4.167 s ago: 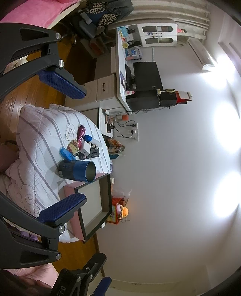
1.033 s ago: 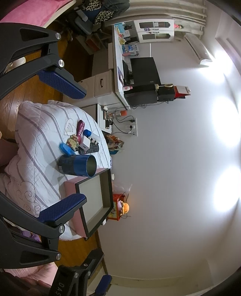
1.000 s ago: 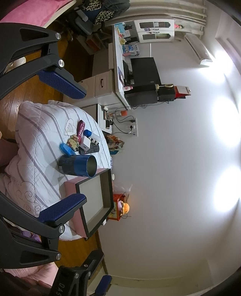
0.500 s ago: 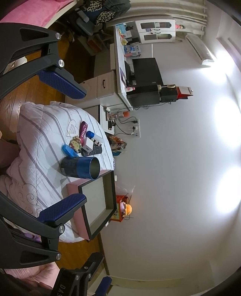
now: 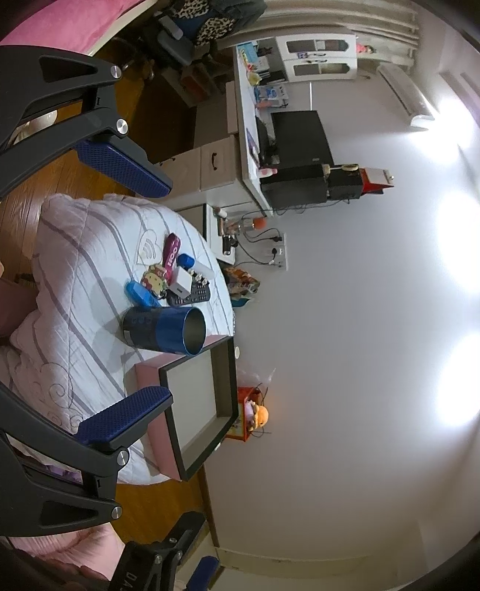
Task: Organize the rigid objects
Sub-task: 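Move the left tool toward the blue steel cup while the right tool reaches the pink box wall, then grasp the blue steel cup with the left tool while the right tool grips the pink box wall, then lower the blue cup into the pink box and open the left tool, then grasp the blue highlighter with the left tool and lift it, then carry the highlighter over the pink box and release it inside with the left tool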
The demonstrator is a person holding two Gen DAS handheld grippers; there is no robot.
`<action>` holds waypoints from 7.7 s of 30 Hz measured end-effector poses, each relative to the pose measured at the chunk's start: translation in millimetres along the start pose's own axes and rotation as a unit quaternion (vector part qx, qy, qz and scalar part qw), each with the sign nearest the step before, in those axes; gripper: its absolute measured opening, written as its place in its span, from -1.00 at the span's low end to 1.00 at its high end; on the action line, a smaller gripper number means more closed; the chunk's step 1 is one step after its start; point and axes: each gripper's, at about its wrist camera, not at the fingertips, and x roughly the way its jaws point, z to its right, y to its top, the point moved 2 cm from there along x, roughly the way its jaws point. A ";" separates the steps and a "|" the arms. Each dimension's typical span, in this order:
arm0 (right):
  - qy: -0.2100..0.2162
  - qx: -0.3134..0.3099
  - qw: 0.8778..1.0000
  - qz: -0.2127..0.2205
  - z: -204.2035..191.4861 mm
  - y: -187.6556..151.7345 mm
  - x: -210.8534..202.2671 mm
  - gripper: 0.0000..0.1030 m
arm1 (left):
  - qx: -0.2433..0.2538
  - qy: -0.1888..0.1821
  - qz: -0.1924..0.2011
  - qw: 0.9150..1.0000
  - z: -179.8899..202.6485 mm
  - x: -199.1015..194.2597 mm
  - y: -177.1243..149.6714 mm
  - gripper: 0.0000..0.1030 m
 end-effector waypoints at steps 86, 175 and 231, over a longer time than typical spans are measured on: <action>0.055 -0.037 0.952 -0.298 108.8 -31.8 251.7 -0.77 | 0.014 -0.107 -0.141 0.984 48.4 197.2 27.1 0.31; 0.046 -0.032 0.949 -0.309 91.5 -42.5 235.1 -0.71 | -0.001 -0.074 -0.238 0.969 -9.7 251.6 -65.8 0.01; 0.045 -0.032 0.949 -0.312 89.4 -41.5 234.4 -0.70 | 0.011 -0.116 -0.162 0.980 10.7 208.3 -9.0 -0.49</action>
